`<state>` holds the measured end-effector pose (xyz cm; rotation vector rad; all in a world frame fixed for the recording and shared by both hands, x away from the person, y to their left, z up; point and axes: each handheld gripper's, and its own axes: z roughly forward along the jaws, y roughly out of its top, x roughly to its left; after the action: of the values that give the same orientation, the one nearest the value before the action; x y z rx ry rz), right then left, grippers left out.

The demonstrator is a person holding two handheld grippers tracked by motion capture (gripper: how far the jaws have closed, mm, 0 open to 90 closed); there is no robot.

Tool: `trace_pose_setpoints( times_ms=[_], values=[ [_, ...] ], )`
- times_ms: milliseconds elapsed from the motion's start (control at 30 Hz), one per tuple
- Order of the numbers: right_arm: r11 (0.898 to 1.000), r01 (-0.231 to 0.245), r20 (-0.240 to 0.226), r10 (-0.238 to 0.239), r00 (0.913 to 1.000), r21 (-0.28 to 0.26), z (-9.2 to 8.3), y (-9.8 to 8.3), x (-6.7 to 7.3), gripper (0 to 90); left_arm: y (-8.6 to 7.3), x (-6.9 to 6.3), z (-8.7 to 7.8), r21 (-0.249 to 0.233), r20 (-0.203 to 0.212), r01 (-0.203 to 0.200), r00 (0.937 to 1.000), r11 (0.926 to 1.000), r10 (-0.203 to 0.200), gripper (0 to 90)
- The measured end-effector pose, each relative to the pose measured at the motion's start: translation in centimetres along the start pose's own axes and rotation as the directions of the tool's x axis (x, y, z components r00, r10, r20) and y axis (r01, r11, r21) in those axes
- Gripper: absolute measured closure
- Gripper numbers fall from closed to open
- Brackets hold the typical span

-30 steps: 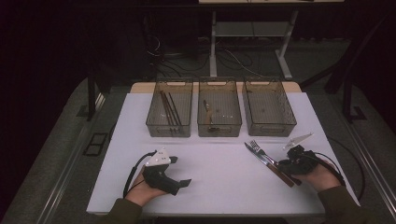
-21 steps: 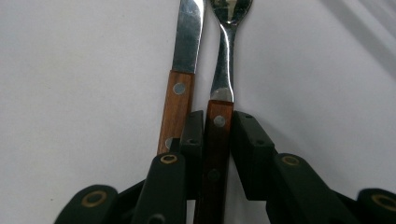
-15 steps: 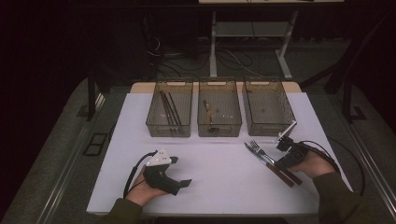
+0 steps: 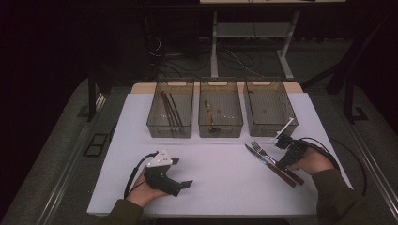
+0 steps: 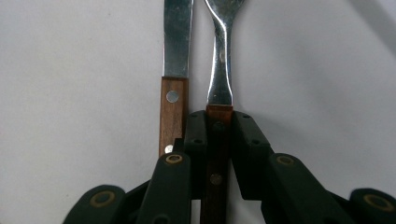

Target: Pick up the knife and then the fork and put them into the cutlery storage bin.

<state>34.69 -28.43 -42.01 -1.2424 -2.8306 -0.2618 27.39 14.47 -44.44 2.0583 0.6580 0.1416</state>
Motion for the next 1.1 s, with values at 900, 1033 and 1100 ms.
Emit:
trace_pose_setpoints(
  times_ms=[900, 1033, 1100],
  values=[
    [0.773, -0.088, -0.046, 0.075, 0.9961, -0.628, -6.6, -3.3, -2.3, 77.1, 0.0, 0.1, -0.1, -0.006, -0.004, 0.001, 1.0, 1.0, -0.001, 0.5],
    [0.714, -0.106, -0.04, 0.109, 0.9932, -0.692, -7.9, -2.9, -3.2, 77.2, 0.0, 0.1, -0.1, -0.007, -0.003, 0.003, 1.0, 1.0, -0.003, 0.5],
    [0.686, -0.123, -0.045, 0.13, 0.9905, -0.717, -8.3, -2.6, -3.9, 77.2, 0.0, 0.1, -0.1, -0.007, -0.002, 0.003, 1.0, 1.0, -0.003, 0.4]
  ],
)
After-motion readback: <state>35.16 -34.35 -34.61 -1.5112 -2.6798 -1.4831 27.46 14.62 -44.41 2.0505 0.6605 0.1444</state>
